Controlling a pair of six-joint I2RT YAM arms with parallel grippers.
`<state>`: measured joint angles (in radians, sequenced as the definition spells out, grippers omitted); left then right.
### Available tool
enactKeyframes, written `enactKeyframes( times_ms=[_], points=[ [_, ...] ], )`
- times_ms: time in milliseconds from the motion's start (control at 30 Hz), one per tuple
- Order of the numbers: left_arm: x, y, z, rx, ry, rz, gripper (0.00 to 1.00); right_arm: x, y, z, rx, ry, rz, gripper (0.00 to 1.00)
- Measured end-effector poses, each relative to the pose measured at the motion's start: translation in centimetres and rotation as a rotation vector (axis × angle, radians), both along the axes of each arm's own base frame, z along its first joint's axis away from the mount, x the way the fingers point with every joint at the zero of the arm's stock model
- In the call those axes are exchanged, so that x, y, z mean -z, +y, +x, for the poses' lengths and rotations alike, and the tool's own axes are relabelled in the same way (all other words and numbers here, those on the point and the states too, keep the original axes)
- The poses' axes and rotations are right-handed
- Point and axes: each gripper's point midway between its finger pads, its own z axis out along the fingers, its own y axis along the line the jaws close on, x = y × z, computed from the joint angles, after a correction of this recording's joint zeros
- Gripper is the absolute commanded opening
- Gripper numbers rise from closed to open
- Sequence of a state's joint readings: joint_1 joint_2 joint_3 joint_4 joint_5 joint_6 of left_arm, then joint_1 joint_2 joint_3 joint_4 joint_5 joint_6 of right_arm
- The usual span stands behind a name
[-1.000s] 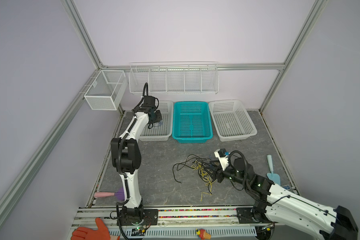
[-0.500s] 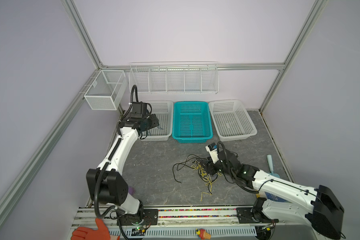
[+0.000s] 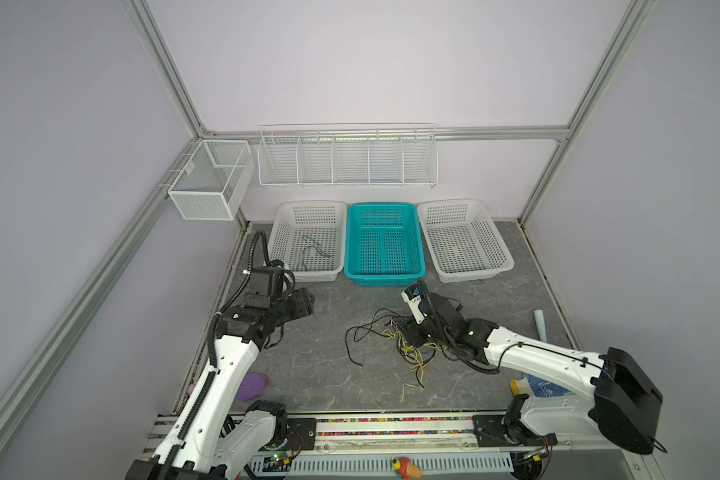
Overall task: Untangle the cables
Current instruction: 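Release the blue wire and bring the left gripper back to the pile, then lift a long black wire with the right gripper while the left grasps the pile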
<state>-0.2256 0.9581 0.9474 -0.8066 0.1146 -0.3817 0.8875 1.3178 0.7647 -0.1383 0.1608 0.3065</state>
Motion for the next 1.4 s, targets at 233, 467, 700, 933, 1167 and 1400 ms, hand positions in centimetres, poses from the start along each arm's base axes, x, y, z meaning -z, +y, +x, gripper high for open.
enactKeyframes(
  times_ms=[233,467,700,933,1167,1400],
  points=[
    [-0.8,-0.1,-0.2,0.018,-0.041,-0.003,0.63,0.5,1.1,1.1,-0.004,0.006,-0.036,0.45],
    [-1.2,-0.2,-0.3,0.027,-0.055,-0.006,0.63,1.5,1.2,1.2,-0.009,0.025,-0.068,0.21],
    [-0.8,-0.4,-0.4,0.038,-0.049,-0.011,0.63,0.6,1.2,1.2,-0.013,0.012,-0.059,0.07],
    [-0.9,-1.1,-0.6,0.068,-0.048,-0.039,0.63,-8.4,1.3,0.9,-0.031,-0.103,0.066,0.07],
    [-1.5,-3.9,-1.7,0.171,-0.074,-0.074,0.63,-21.7,1.4,-0.6,-0.09,-0.268,0.266,0.07],
    [-2.0,-5.1,-2.9,0.205,-0.102,-0.113,0.63,-27.2,0.8,-2.2,-0.143,-0.324,0.312,0.07]
  ],
)
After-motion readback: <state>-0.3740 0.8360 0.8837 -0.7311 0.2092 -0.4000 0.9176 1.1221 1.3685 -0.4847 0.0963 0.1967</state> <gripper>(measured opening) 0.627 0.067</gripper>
